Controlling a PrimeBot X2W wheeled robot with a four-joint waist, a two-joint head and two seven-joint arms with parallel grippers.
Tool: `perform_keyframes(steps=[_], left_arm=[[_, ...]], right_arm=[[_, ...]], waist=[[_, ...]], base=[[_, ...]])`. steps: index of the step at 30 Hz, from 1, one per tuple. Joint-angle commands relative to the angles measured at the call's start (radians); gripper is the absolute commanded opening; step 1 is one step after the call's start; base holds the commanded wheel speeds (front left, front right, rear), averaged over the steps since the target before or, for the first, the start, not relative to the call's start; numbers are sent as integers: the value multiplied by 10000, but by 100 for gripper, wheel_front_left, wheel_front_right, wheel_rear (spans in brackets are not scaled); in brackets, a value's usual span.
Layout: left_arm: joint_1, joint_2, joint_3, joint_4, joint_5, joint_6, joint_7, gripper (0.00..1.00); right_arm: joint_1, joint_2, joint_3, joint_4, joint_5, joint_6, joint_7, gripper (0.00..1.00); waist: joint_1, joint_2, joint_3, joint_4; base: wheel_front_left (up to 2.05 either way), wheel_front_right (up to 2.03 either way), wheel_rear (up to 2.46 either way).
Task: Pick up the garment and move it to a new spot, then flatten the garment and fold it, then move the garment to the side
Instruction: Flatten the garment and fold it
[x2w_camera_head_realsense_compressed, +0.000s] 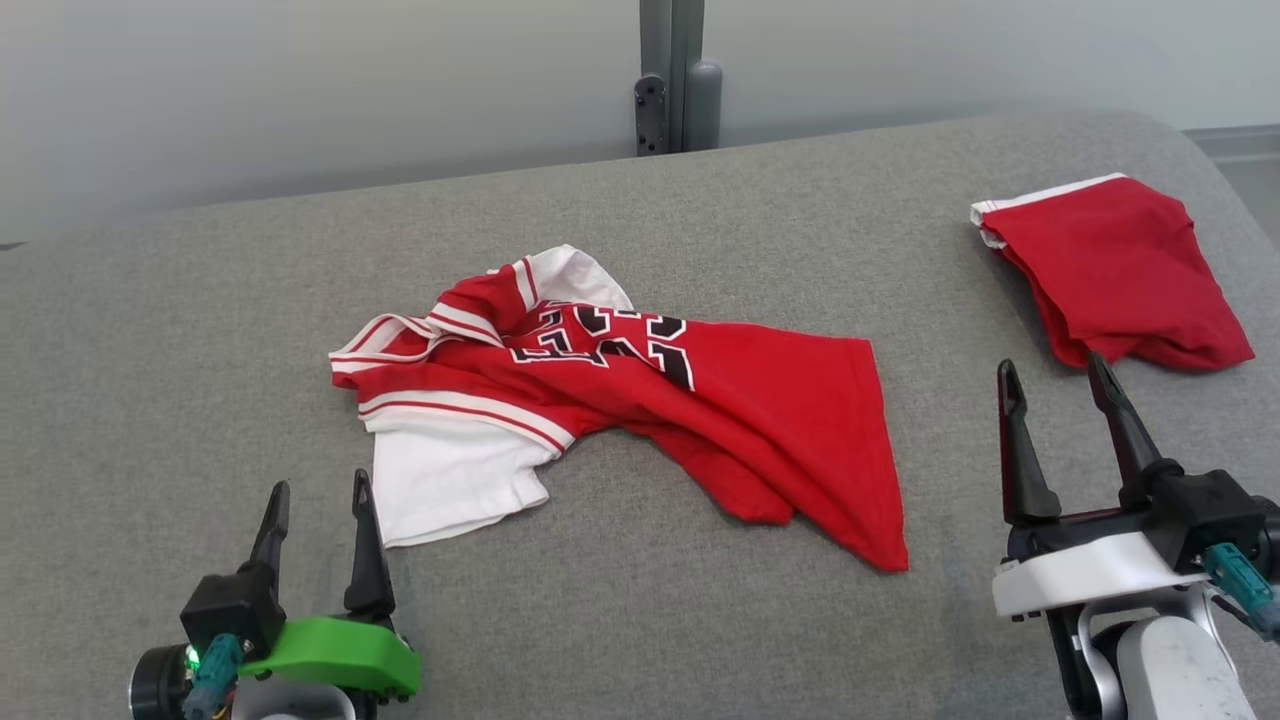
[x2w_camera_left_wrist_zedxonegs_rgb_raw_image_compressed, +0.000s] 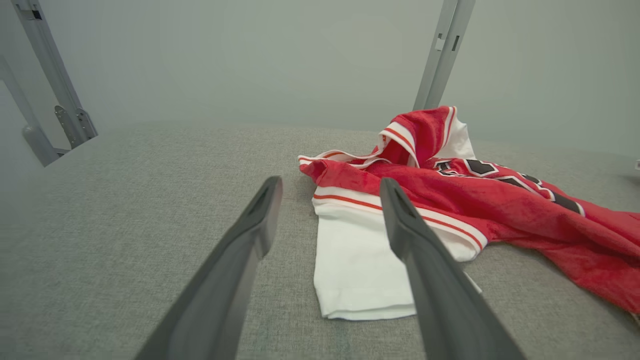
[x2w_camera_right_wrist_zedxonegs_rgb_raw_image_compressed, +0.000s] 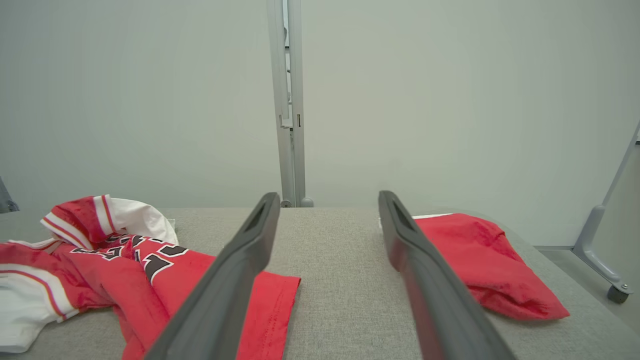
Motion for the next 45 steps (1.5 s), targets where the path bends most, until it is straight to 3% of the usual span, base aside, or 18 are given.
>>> perform_keyframes(steps=[1, 16, 31, 36, 45], left_arm=[[240, -56, -39, -132, 2, 70, -1, 100], [814, -157, -408, -751, -120, 366, -1, 100], [746, -166, -474, -678, -113, 473, -2, 100], [544, -161, -638, -39, -194, 428, 95, 100], [-684, -154, -639, 1938, -945, 406, 1610, 100]], right_arm=[[156, -15, 103, 88, 89, -3, -28, 100], [-83, -17, 1167, 1077, 803, -3, -28, 100], [-186, -17, 1304, 1274, 886, -3, -28, 100], [-194, -14, 1145, 1337, 907, -3, -28, 100], [-366, -15, 1200, 1350, 983, -3, -28, 100]], waist=[[0, 0, -320, 213], [0, 0, -783, 321], [0, 0, -733, 356], [0, 0, -622, 356], [0, 0, -301, 231]], base=[[0, 0, 0], [0, 0, 0], [0, 0, 0], [0, 0, 0], [0, 0, 0]])
